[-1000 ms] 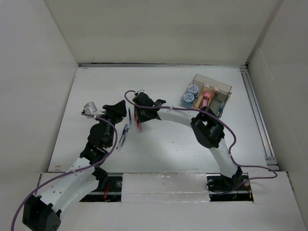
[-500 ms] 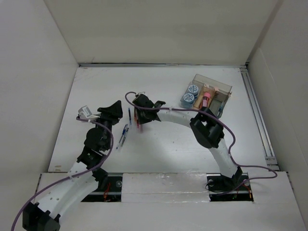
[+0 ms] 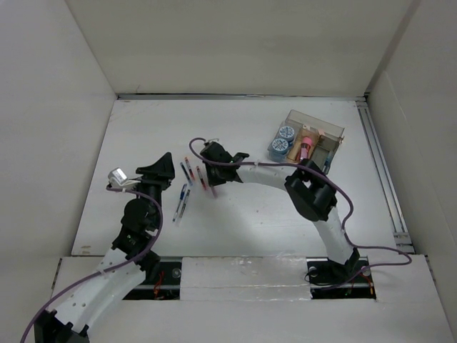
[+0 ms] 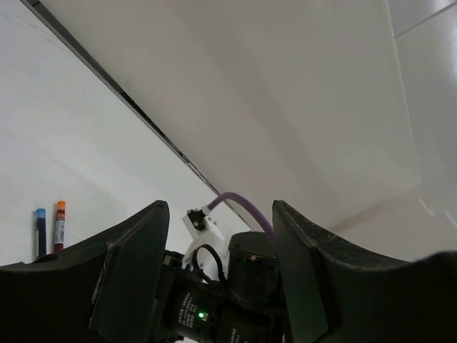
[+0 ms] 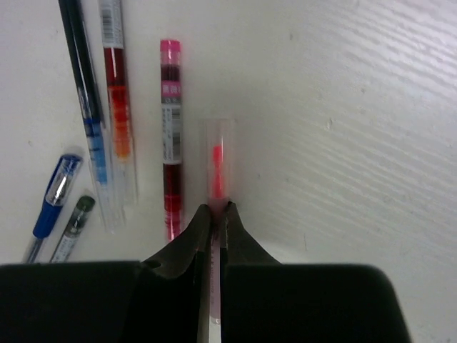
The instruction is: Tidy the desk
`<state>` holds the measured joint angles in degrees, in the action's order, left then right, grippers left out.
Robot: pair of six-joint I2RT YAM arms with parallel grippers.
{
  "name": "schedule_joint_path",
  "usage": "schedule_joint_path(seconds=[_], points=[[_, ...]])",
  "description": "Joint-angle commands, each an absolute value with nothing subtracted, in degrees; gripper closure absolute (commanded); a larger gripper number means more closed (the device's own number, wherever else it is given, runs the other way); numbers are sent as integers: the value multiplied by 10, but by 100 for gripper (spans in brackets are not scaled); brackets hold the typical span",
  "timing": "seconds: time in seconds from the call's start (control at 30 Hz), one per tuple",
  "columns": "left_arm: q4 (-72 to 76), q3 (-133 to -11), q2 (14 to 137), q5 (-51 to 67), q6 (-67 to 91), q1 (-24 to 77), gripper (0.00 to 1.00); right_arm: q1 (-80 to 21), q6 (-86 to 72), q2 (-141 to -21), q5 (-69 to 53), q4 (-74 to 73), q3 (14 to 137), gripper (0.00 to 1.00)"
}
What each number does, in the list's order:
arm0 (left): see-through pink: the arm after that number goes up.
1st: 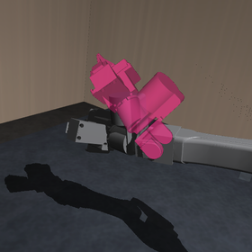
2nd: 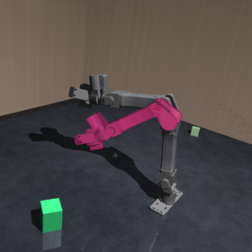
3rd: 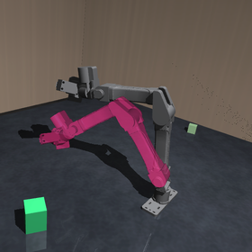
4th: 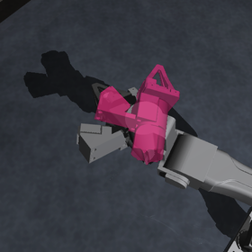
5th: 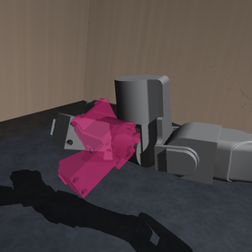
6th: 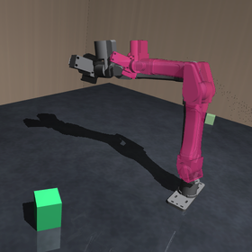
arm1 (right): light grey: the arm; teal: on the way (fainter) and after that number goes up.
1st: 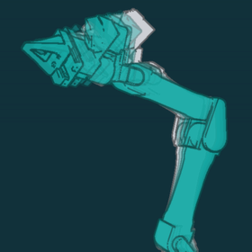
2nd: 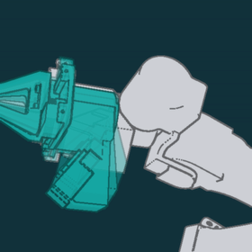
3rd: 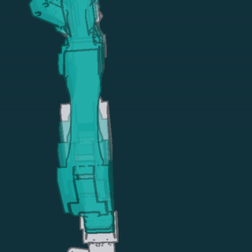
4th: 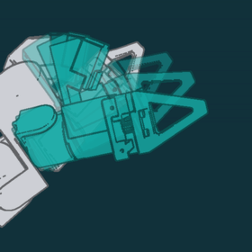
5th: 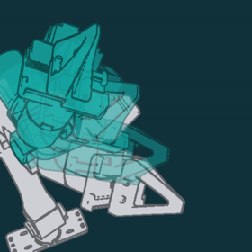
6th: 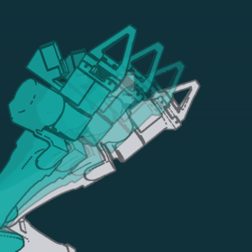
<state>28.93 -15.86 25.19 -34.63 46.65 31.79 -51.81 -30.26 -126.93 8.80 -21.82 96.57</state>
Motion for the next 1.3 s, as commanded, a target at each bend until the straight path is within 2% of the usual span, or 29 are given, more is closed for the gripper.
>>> schedule_joint_path(seconds=[0.0, 0.17, 0.27, 0.4, 0.5, 0.6, 0.77, 0.9, 1.1, 1.17, 1.2, 1.23, 1.27], points=[[308, -165, 262, -340, 466, 321, 44, -507, -310, -1202, 71, -183, 918, 100], [319, -170, 280, -326, 454, 321, 44, -462, -316, -1058, 73, -138, 828, 100], [325, -180, 294, -298, 436, 321, 44, -410, -312, -1005, 122, -147, 790, 100], [337, -189, 326, -267, 424, 321, 44, -308, -329, -897, 198, -151, 674, 100], [346, -204, 351, -230, 413, 321, 44, -174, -351, -830, 211, -101, 580, 100], [347, -209, 378, -215, 411, 321, 44, -98, -354, -813, 170, -60, 541, 100], [348, -218, 388, -207, 404, 321, 44, -20, -352, -848, 180, -59, 556, 100], [348, -219, 387, -202, 403, 321, 44, 9, -358, -867, 161, -38, 569, 100], [343, -224, 394, -206, 399, 321, 44, -10, -365, -921, 160, -42, 603, 100], [346, -221, 392, -208, 397, 321, 44, -22, -366, -924, 165, -50, 603, 91], [346, -221, 391, -214, 397, 321, 44, -22, -366, -921, 165, -49, 602, 84], [346, -220, 391, -214, 397, 321, 44, -27, -365, -918, 164, -50, 600, 72], [345, -220, 391, -212, 397, 321, 44, -27, -365, -914, 162, -51, 599, 66]])
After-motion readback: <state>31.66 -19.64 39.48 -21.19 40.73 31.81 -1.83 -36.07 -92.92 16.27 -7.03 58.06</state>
